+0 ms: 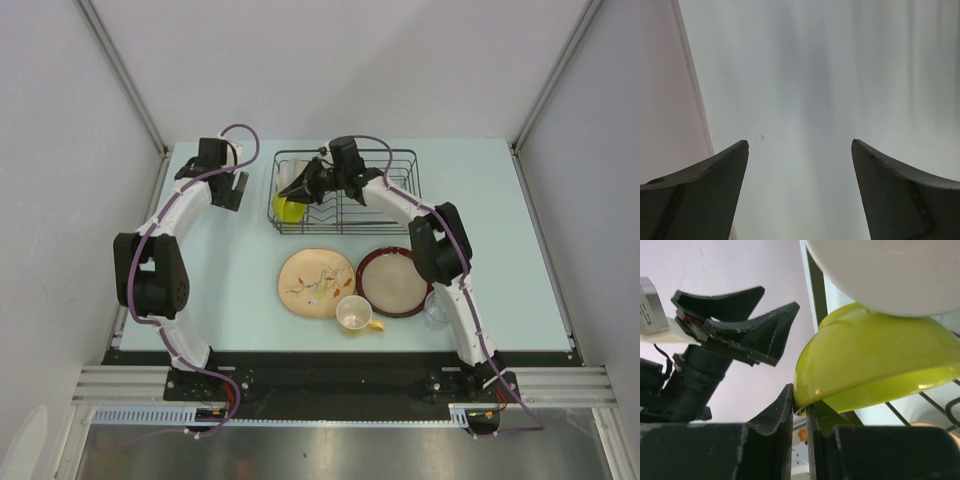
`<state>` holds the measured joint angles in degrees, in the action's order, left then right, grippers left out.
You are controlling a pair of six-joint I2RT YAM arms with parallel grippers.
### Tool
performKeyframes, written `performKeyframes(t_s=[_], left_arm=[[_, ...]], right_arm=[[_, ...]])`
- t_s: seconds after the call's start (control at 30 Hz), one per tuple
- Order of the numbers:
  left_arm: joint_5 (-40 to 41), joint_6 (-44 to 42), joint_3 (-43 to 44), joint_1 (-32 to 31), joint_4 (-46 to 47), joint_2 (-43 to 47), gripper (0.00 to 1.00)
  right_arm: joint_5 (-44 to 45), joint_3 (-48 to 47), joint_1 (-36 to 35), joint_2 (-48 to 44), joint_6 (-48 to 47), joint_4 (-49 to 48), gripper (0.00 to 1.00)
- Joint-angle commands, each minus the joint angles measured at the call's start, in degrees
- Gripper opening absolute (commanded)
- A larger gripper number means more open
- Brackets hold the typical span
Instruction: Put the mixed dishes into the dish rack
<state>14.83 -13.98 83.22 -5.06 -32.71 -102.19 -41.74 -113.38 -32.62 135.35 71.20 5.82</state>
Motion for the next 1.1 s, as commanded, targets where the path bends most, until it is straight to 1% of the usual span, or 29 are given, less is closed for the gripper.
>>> performKeyframes(t_s=[0.0,0.07,0.1,0.13,0.2,0.27,0.33,0.43,0.47,0.5,0.57,0.6,0.67,0.7,0.73,0.77,0.83,1.07], left_arm=[[-0.2,0.7,0.6,0.4,0.2,2.6,0.88],[-0.2,0.8,0.5,0.4,0.1,2.7,0.89],[-0.3,0.7,0.5,0.5,0.2,2.8,0.88],[-0.3,0.8,0.5,0.5,0.1,2.8,0.88],[-0.2,0.8,0.0,0.4,0.2,3.0,0.89],[0.0,0.7,0.0,0.5,0.4,3.0,0.88],[0.2,0.5,-0.1,0.4,0.5,2.9,0.88],[0.3,0.4,0.1,0.4,0.5,2.9,0.88],[0.3,0.4,0.1,0.4,0.4,2.8,0.88],[0.2,0.4,0.2,0.4,0.4,2.7,0.89],[0.1,0.6,0.3,0.4,0.3,2.7,0.88],[0.0,0.6,0.3,0.4,0.2,2.6,0.88],[-0.1,0.8,0.5,0.4,0.0,2.5,0.88],[-0.1,0.8,0.6,0.4,-0.2,2.5,0.88],[-0.1,0.7,1.1,0.4,-0.2,2.6,0.88],[-0.1,0.7,1.5,0.4,-0.3,2.6,0.88],[0.1,0.4,2.5,0.5,-1.5,2.5,0.88],[0.0,-0.3,6.8,0.4,-3.8,3.1,0.88]], right_arm=[[-6.4,-9.5,0.5,2.7,-2.3,5.1,0.0],[-8.9,-14.1,0.7,6.8,-3.2,9.1,0.0],[-9.2,-16.4,1.0,8.1,-5.3,10.8,0.0],[-9.1,-22.1,0.9,10.6,-7.0,15.8,0.0],[-8.4,-25.7,1.0,12.3,-10.3,21.2,0.0],[-9.1,-24.4,1.0,12.4,-10.5,21.0,0.0],[-9.3,-20.4,1.1,11.4,-11.3,20.2,0.0],[-9.7,-17.1,1.0,10.1,-12.8,19.6,0.01],[-9.6,-15.8,0.9,9.2,-13.3,19.7,0.06],[-9.6,-15.4,0.8,8.9,-13.5,19.4,0.17],[-9.3,-15.6,0.6,8.1,-14.6,20.2,0.28],[-9.2,-16.0,0.8,7.8,-15.0,21.1,0.39],[-8.5,-16.2,0.9,7.2,-15.9,21.9,0.51],[-8.2,-16.4,1.1,6.4,-16.1,22.1,0.69],[-7.6,-16.7,1.3,6.2,-16.5,22.6,0.82],[-7.0,-17.4,1.5,5.8,-17.8,23.5,0.99],[-4.7,-19.1,1.8,4.1,-19.6,27.1,1.0],[-1.7,-16.3,3.7,-3.9,-24.4,30.8,1.0]])
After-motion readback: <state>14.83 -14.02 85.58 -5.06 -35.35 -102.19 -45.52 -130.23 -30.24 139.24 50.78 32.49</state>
